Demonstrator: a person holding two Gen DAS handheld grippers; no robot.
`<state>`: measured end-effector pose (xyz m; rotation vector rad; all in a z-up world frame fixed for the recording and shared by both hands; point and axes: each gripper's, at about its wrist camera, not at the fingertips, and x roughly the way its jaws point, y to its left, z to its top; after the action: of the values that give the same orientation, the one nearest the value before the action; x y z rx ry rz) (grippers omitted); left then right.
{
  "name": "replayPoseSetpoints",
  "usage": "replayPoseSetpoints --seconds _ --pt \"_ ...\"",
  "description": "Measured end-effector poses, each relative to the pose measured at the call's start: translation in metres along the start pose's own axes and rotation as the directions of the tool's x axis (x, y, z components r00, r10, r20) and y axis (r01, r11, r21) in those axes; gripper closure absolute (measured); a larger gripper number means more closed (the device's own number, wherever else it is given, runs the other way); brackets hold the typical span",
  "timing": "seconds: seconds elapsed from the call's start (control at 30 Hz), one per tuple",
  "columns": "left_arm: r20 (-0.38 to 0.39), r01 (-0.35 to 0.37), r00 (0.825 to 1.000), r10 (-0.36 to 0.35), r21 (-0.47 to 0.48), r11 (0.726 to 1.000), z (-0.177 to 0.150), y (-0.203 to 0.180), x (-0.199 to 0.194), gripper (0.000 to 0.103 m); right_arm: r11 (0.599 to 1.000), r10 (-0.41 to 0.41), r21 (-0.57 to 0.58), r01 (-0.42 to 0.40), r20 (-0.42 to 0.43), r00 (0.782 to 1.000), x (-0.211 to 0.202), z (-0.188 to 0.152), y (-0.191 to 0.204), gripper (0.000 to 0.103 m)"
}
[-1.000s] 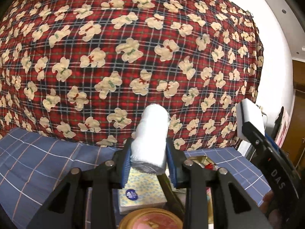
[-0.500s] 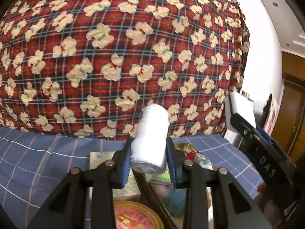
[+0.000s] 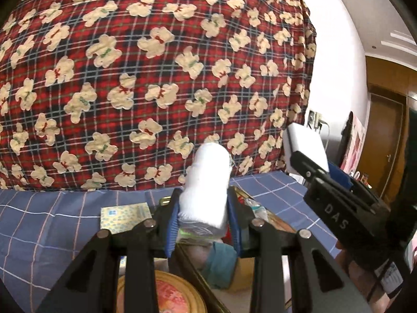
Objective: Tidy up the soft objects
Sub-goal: 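Lift and carry the bandage roll and white sponge over the gold tray with both tools, then open both tools to drop the bandage roll and sponge into the tray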
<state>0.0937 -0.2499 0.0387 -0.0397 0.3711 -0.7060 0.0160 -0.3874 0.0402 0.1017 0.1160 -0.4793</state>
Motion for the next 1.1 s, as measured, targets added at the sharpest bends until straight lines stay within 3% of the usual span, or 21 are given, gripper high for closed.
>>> replayPoseSetpoints --seconds 0.5,1.1 --pt "-0.097 0.028 0.995 -0.025 0.036 0.999 -0.012 -0.009 0.018 0.071 1.000 0.005 -0.022 -0.008 -0.132 0.991 0.020 -0.013 -0.009 0.049" --pt "-0.243 0.039 0.970 -0.012 0.109 0.993 -0.032 -0.022 0.041 0.070 0.998 -0.022 -0.061 0.006 -0.266 0.964 0.040 -0.028 -0.010 0.048"
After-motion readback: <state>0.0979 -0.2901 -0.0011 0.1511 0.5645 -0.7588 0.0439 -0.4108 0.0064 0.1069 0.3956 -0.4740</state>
